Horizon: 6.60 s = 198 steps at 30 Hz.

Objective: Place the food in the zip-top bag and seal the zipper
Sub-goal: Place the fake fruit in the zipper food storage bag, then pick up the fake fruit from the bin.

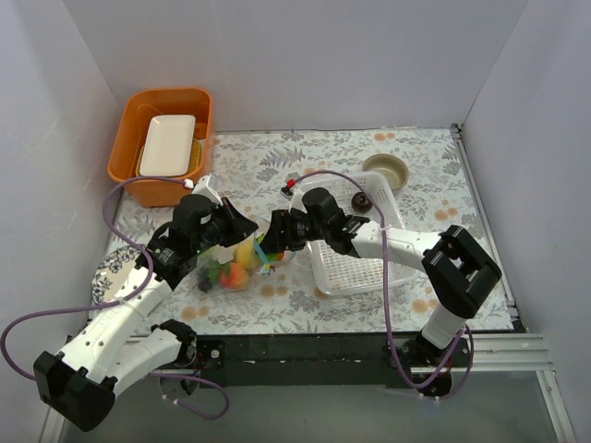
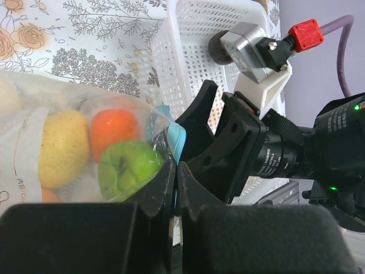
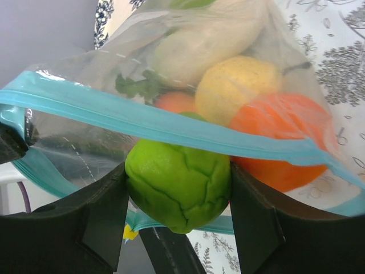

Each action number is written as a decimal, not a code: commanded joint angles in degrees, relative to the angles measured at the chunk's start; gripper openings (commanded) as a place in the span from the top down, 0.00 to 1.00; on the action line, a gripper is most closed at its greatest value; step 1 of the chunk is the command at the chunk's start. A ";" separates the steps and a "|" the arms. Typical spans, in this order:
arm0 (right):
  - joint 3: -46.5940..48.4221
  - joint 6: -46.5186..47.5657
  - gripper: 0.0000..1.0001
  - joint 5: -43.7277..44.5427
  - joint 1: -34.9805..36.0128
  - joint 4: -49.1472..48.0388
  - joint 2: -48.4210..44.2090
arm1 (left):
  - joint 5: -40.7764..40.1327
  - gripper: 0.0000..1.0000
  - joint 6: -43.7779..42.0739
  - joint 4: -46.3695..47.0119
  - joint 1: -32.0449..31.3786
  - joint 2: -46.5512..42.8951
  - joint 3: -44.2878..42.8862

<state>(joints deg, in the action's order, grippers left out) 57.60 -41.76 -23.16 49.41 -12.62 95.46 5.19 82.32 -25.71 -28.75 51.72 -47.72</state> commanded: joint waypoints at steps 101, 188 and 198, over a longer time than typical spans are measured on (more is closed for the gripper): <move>25.72 25.67 0.07 39.94 -26.38 38.29 12.11 | -3.17 1.00 0.29 -0.92 0.10 -3.74 -1.23; 9.90 30.25 0.40 30.29 -18.91 34.86 1.05 | -1.41 1.00 1.61 0.40 0.10 -4.17 1.23; 7.70 21.92 0.49 17.55 -18.91 33.19 -10.11 | -1.15 1.00 1.88 0.22 0.10 -4.18 1.14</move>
<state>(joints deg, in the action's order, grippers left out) 66.57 -14.11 2.35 30.44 22.96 91.13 3.51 84.03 -26.37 -28.75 48.49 -46.54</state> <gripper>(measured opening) 0.697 0.014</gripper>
